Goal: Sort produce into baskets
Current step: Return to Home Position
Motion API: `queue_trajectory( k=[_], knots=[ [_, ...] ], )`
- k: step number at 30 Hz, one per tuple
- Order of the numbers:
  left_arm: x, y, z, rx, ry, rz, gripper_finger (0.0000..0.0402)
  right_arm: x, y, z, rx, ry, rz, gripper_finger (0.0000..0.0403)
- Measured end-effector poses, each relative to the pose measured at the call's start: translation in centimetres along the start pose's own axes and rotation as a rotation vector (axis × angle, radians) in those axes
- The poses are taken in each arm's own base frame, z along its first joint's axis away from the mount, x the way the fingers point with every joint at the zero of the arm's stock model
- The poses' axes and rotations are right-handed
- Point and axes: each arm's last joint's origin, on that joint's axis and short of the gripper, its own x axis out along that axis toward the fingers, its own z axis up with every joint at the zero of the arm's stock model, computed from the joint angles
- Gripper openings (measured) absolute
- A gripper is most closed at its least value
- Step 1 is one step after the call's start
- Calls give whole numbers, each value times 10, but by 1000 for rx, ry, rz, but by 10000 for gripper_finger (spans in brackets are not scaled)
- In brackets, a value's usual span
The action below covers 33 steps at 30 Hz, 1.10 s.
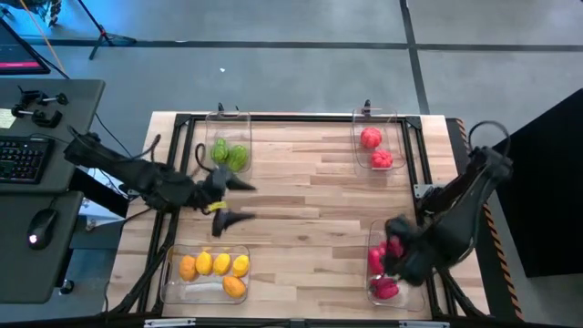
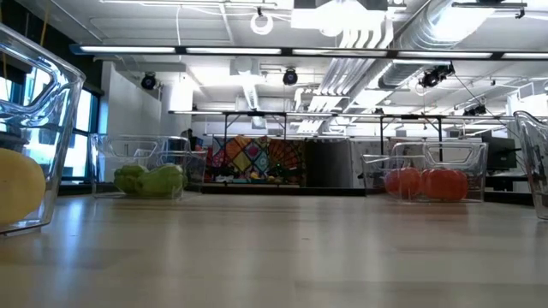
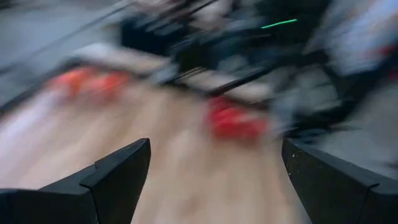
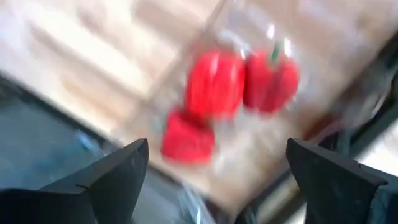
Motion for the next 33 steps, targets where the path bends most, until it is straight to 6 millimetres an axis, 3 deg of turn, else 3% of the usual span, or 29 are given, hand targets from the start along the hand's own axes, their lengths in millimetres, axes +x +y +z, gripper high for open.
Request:
queue_trajectory(
  k=[4, 7, 10, 14, 18, 23, 28, 33],
  knots=[
    [13, -11, 4, -46, -187, -391, 351, -14, -39, 16, 69, -166, 158, 369],
    [15, -13, 3, 79, -256, -537, 351, -14, -70, 28, 72, -237, 328, 369],
    [19, -2, 8, 126, -316, -375, 351, -1, -97, 42, 51, -333, 476, 369],
    [38, 34, 14, 109, -318, -120, 351, 26, -126, 57, 0, -430, 606, 369],
    [52, 68, 23, 72, -330, -87, 351, 43, -145, 67, -60, -518, 745, 369],
    [58, 90, 20, -22, -286, -67, 351, 39, -160, 76, -157, -662, 903, 369],
    [57, 97, -24, -124, -315, 33, 351, 29, -170, 81, -198, -800, 905, 369],
    [40, 106, -70, -225, -382, 66, 351, 28, -168, 84, -190, -840, 872, 369]
  ],
)
